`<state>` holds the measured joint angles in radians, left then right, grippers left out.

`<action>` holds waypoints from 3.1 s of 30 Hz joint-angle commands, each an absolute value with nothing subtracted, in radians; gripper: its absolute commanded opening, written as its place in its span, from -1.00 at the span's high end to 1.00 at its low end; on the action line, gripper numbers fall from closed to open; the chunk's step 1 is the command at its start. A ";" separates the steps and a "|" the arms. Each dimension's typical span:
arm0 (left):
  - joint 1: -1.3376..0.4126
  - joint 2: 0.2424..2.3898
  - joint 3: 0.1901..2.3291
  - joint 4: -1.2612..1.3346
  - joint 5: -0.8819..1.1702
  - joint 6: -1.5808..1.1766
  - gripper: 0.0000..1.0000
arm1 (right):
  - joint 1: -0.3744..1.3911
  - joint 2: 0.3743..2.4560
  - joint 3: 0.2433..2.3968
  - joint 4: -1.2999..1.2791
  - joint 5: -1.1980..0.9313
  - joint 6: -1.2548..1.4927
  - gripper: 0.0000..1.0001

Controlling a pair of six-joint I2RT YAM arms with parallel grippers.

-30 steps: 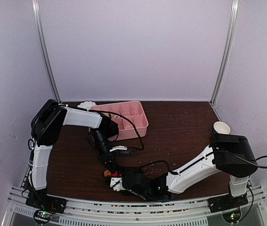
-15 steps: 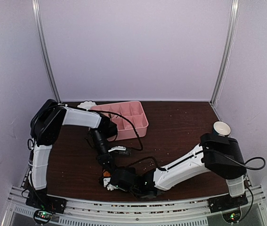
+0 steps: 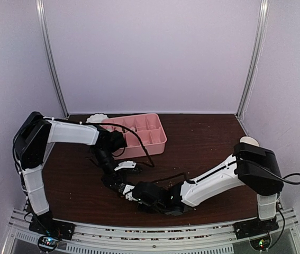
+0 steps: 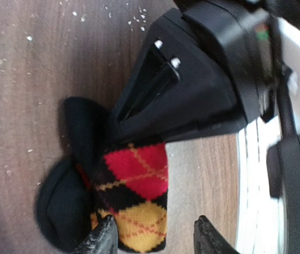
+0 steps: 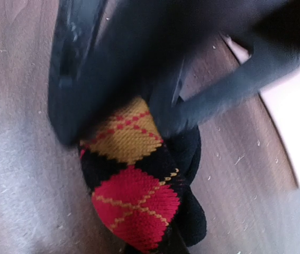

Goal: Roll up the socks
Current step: Roll the sock.

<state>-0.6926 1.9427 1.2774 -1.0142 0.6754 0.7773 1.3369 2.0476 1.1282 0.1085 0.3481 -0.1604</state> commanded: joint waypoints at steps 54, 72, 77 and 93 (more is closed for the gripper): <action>-0.771 1.563 1.309 -1.024 0.608 0.780 0.07 | 1.046 1.773 0.785 0.676 -0.442 0.640 1.00; -0.572 1.344 1.356 -0.972 0.022 0.630 -0.96 | 1.025 1.661 0.870 0.490 -0.484 0.500 1.00; -0.485 1.327 1.417 -0.867 -0.068 0.521 -0.96 | 1.027 1.646 0.874 0.449 -0.487 0.494 1.00; -0.629 1.317 1.319 -1.051 0.602 0.764 -0.96 | 1.069 1.750 0.993 0.390 -0.514 0.516 1.00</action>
<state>-0.5976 1.3045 1.3651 -1.0996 0.4740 0.7338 1.0492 1.7164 0.9379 0.3916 -0.4786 0.5045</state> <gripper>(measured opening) 0.981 0.046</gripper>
